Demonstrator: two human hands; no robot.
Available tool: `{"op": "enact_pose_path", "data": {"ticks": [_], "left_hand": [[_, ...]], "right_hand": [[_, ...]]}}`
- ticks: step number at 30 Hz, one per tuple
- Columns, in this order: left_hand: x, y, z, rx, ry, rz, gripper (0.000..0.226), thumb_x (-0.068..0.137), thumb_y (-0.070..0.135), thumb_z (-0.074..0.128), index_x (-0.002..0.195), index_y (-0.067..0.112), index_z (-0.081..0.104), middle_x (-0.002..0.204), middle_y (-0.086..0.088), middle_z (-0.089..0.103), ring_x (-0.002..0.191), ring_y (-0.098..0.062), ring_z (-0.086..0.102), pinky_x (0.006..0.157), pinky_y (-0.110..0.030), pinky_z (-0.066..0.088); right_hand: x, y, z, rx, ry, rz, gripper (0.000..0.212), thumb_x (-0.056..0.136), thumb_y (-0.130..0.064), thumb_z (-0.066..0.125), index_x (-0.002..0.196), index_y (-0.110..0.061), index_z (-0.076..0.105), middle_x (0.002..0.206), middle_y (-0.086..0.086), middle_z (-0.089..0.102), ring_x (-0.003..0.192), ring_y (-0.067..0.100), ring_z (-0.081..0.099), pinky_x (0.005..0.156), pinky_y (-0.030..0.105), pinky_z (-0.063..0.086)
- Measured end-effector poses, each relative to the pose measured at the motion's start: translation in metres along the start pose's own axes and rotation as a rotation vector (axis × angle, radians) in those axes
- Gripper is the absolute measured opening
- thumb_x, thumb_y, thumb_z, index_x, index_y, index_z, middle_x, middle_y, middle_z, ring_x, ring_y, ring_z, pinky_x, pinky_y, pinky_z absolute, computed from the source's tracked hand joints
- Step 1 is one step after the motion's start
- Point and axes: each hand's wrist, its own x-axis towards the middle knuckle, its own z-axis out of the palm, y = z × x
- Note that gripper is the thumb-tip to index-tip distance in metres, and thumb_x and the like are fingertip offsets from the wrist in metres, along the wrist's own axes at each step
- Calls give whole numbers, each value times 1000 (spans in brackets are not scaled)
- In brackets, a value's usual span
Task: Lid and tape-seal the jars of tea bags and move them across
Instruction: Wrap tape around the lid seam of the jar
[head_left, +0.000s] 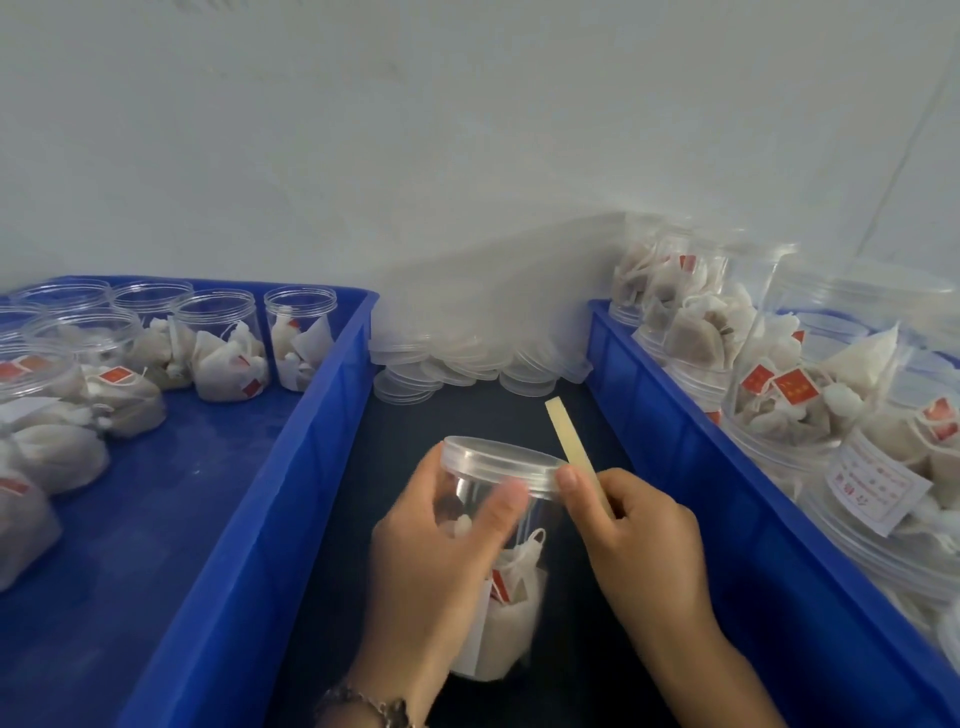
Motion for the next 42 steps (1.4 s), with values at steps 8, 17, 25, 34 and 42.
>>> {"op": "enact_pose_path", "data": {"ticks": [8, 17, 25, 34, 42], "left_hand": [[10, -2, -11, -67, 3, -48, 54, 46, 60, 70, 94, 34, 66, 86, 18, 72, 77, 3, 67, 56, -7, 48], [14, -2, -16, -140, -62, -67, 54, 47, 49, 72, 95, 26, 68, 84, 14, 73, 75, 0, 69, 56, -7, 48], [10, 3, -18, -197, -144, -72, 56, 47, 43, 76, 98, 22, 68, 88, 7, 74, 79, -5, 70, 57, -11, 50], [6, 8, -17, -311, -346, -105, 84, 32, 63, 84, 103, 21, 70, 101, -3, 73, 94, -14, 69, 66, -15, 53], [2, 16, -16, -277, -580, -99, 87, 42, 71, 79, 114, 26, 64, 115, 6, 68, 108, -8, 63, 80, -11, 48]], "right_hand": [[0, -3, -12, 23, -255, 3, 63, 66, -60, 67, 124, -45, 49, 95, -14, 60, 84, 5, 59, 74, 30, 53], [3, 3, -22, -478, 225, -441, 38, 57, -10, 89, 90, -18, 73, 70, -3, 65, 60, 17, 61, 44, 25, 39], [10, 13, -16, -518, 5, -193, 29, 93, -30, 53, 121, -39, 53, 90, -21, 39, 82, 1, 37, 60, 21, 29], [12, 10, -14, -491, -96, -168, 26, 95, -28, 50, 119, -37, 52, 101, -15, 56, 89, 7, 48, 61, 25, 37], [7, 2, -2, -446, -199, -46, 11, 90, -37, 55, 88, -36, 44, 81, -14, 48, 77, 6, 47, 62, 27, 44]]}}
